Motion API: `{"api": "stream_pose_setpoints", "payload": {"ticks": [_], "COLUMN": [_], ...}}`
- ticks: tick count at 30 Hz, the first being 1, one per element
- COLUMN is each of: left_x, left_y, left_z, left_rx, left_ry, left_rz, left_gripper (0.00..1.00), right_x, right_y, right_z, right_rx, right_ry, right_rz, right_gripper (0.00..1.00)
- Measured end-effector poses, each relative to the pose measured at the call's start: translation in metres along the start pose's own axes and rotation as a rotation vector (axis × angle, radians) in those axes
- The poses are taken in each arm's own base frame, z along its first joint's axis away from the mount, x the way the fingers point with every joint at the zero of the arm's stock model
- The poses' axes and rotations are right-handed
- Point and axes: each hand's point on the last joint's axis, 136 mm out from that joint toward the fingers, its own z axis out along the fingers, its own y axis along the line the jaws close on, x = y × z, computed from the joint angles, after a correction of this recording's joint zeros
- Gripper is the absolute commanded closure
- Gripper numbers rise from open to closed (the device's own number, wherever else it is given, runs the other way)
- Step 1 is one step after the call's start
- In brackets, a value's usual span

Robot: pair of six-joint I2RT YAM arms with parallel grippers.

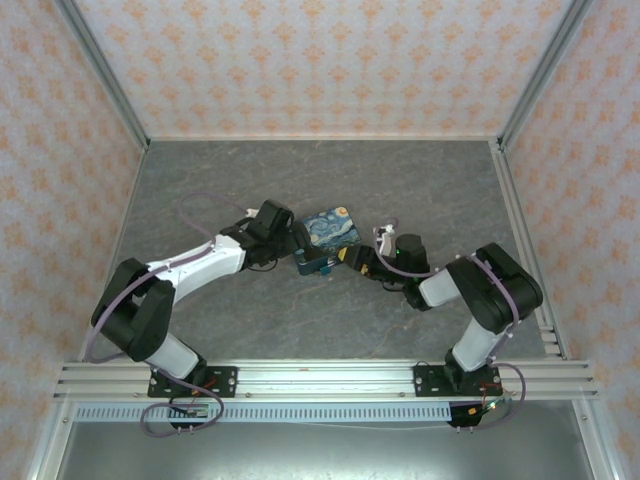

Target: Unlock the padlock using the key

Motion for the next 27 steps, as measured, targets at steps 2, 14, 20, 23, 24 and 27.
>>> {"api": "stream_pose_setpoints", "payload": {"ticks": [2,14,20,23,24,27], "left_x": [0.001,0.003,0.004,0.004,0.004,0.004], "left_y": [0.001,0.004,0.005,0.005,0.005,0.005], "left_z": [0.003,0.007,0.008,0.008,0.009,0.009], "left_rx": [-0.006,-0.01,-0.013,-0.014,-0.014,-0.013], "left_ry": [0.004,0.006,0.008,0.008,0.009,0.008], "left_rz": [0.0,-0.019,-0.022,-0.024,-0.024,-0.024], "left_gripper": [0.09,0.09,0.09,0.09,0.09,0.09], "right_x": [-0.006,-0.035,-0.014,-0.013,-0.013,-0.012], "right_y": [0.001,0.021,0.002,0.0,0.0,-0.002], "right_z": [0.005,0.022,0.014,0.015,0.016,0.02], "right_rx": [-0.005,-0.046,-0.004,-0.006,-0.009,-0.015], "right_ry": [-0.004,-0.041,-0.006,-0.002,0.0,0.009], "right_rz": [-0.004,-0.099,-0.09,-0.096,-0.098,-0.097], "right_gripper": [0.38,0.38,0.39,0.39,0.39,0.39]}}
